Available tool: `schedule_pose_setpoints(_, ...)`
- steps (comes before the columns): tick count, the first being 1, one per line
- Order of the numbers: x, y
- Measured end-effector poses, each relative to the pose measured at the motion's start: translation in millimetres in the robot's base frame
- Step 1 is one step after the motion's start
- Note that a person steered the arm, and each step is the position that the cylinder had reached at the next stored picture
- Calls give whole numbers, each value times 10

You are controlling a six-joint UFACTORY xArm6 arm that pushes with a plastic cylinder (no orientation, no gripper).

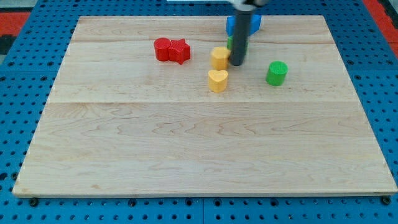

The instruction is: Push the yellow hexagon into the red blocks

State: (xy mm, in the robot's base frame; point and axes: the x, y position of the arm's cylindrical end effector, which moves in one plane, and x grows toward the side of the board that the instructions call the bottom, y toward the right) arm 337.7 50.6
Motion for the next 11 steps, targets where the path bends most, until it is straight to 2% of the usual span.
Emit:
schedule_pose_setpoints(1,-80,20)
schedule_pose_setpoints(2,-86,-602)
schedule_pose_setpoints(3,-149,-735)
schedule_pose_setpoints(8,-179,-459)
schedule_pose_setpoints(9,-184,-770)
schedule_pose_setpoints(11,-34,94)
